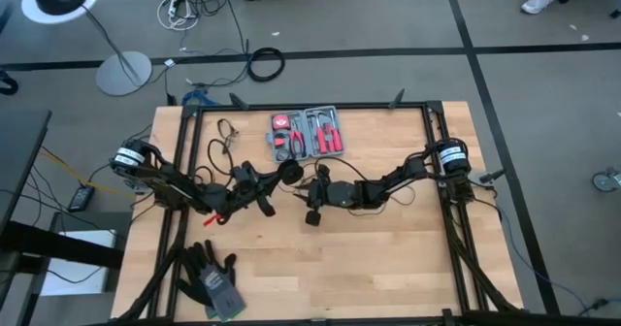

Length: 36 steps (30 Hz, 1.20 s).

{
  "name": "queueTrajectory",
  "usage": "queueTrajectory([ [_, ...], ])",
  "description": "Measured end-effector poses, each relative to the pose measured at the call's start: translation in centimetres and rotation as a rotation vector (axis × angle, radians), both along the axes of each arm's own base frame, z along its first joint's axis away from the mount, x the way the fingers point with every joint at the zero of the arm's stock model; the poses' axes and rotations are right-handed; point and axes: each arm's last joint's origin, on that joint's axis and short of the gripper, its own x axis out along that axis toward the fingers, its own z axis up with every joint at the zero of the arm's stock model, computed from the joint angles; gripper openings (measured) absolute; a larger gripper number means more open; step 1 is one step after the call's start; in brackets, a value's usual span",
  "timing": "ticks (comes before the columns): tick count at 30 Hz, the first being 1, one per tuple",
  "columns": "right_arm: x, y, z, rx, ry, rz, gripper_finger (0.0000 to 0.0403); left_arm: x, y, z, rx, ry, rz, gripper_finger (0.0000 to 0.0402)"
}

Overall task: Coil cords
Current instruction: Coil the black wire onto the black spool

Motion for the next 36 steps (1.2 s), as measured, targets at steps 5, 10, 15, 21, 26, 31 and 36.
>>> queueTrajectory([
  [5, 0.1, -0.3, 0.0, 0.023, -0.001, 0.061, 0.0092, 0.2, -0.1, 0.2, 0.001, -0.007, 0.0, 0.0],
  [10, 0.1, -0.4, 0.0, 0.042, -0.007, 0.065, 0.0082, 0.2, -0.1, 0.2, 0.001, -0.007, 0.0, 0.0],
  [15, 0.1, -0.3, 0.1, 0.048, -0.009, 0.07, 0.0029, 0.2, -0.1, 0.2, 0.001, -0.006, 0.0, 0.0],
  [21, 0.0, -0.4, -0.3, 0.116, 0.019, 0.036, 0.0004, 0.2, -0.1, 0.3, 0.017, 0.0, 0.004, 0.0],
  [26, -0.9, -0.4, -2.0, 0.212, 0.18, -0.053, 0.0002, 0.1, -0.1, 0.3, 0.041, 0.008, 0.009, 0.0],
  [31, -1.8, 1.3, -3.0, 0.264, 0.278, -0.123, 0.0001, -1.1, 0.0, -0.5, 0.021, 0.036, 0.047, 0.0],
  [36, -2.6, 2.8, -3.4, 0.265, 0.326, -0.192, 0.0001, -2.7, 0.2, -0.7, -0.012, 0.028, 0.059, 0.0],
])
